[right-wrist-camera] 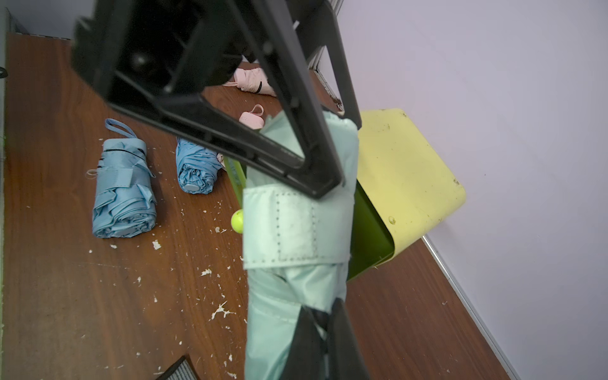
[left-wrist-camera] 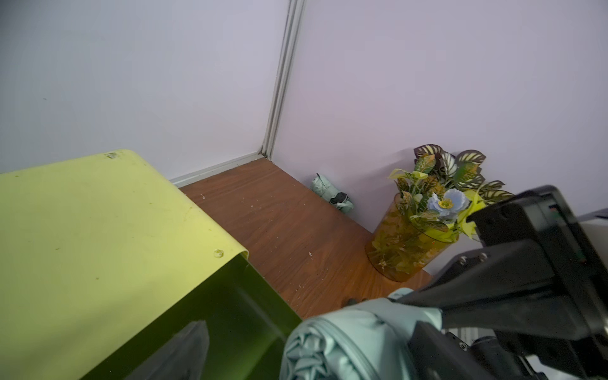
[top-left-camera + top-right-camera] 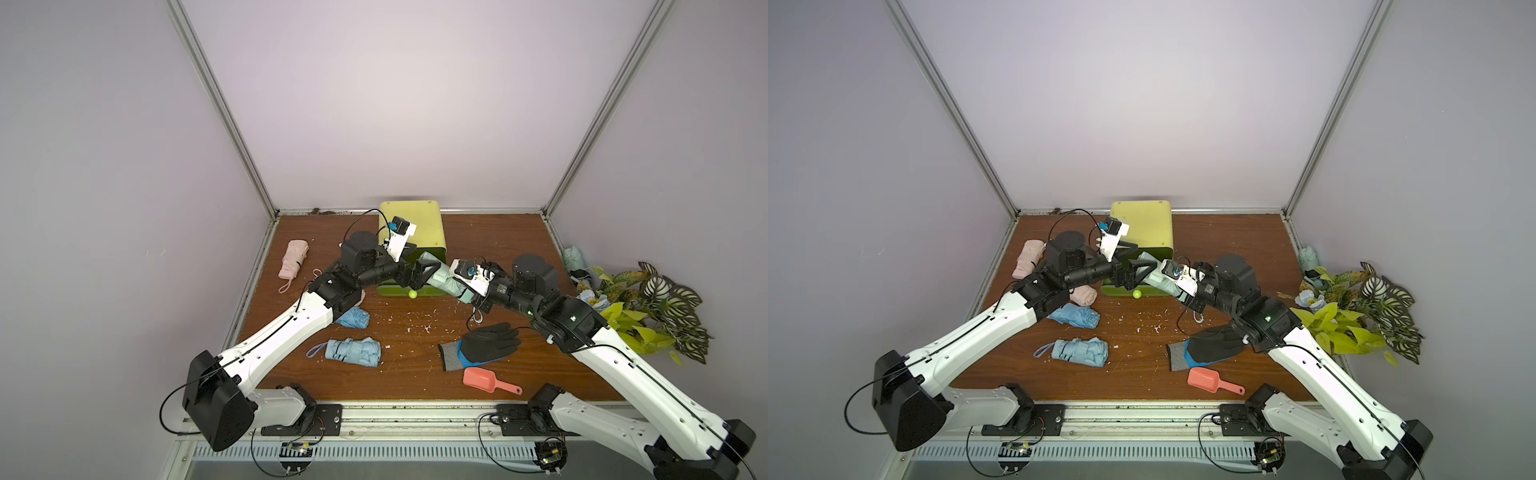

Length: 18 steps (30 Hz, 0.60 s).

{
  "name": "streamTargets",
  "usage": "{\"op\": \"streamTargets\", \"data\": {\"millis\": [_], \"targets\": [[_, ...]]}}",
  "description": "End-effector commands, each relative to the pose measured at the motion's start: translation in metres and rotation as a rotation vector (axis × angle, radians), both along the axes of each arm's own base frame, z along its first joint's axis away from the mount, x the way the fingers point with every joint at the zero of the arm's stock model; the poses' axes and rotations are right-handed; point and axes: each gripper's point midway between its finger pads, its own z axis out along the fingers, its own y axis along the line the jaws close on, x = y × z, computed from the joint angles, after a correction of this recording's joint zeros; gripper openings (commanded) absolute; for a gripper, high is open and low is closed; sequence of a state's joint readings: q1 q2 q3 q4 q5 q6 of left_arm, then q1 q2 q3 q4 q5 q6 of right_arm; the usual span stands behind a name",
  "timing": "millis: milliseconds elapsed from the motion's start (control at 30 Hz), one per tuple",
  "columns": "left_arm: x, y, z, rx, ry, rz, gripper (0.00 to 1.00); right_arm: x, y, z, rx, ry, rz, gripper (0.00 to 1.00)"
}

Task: Place the umbrella in the drawer by color
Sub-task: Place the umbrella in the drawer.

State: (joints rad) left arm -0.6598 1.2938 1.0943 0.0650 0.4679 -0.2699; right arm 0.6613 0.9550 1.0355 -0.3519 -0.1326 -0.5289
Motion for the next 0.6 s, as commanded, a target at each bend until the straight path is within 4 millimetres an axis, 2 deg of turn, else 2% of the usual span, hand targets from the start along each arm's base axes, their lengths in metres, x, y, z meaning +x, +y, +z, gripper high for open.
{"op": "streamTargets", "data": {"millis": [0, 100, 200, 300, 333, 367, 400, 433, 500, 533, 567], "targets": [[-0.02, -0.013, 0.002, -0.037, -0.007, -0.141, 1.0, -0.001, -0.001, 0.068, 0.145, -0.185, -0.007, 0.0], [-0.027, -0.016, 0.006, -0.065, -0.013, -0.184, 0.91, 0.002, -0.006, 0.073, 0.154, -0.213, -0.038, 0.0], [-0.031, -0.019, 0.009, -0.079, -0.01, -0.213, 0.53, 0.0, -0.006, 0.078, 0.172, -0.23, -0.034, 0.0], [-0.029, -0.022, 0.016, -0.088, -0.003, -0.216, 0.24, -0.001, -0.007, 0.08, 0.18, -0.234, -0.036, 0.0], [-0.026, -0.022, 0.019, -0.087, -0.004, -0.205, 0.08, 0.0, -0.008, 0.08, 0.181, -0.237, -0.045, 0.0], [-0.022, -0.021, 0.021, -0.084, -0.004, -0.179, 0.0, 0.0, -0.01, 0.08, 0.181, -0.238, -0.054, 0.0], [-0.016, -0.018, 0.026, -0.084, -0.01, -0.139, 0.0, 0.001, -0.012, 0.079, 0.18, -0.24, -0.064, 0.0], [-0.009, -0.014, 0.03, -0.083, -0.02, -0.093, 0.0, 0.001, -0.014, 0.079, 0.182, -0.24, -0.074, 0.05], [0.001, -0.003, 0.04, -0.078, -0.054, 0.0, 0.0, 0.001, -0.019, 0.079, 0.193, -0.242, -0.097, 0.38], [0.009, 0.006, 0.043, -0.068, -0.068, 0.077, 0.0, 0.0, -0.021, 0.079, 0.2, -0.243, -0.106, 0.5], [0.016, 0.016, 0.047, -0.062, -0.081, 0.145, 0.0, -0.001, -0.023, 0.08, 0.21, -0.244, -0.114, 0.57]]}}
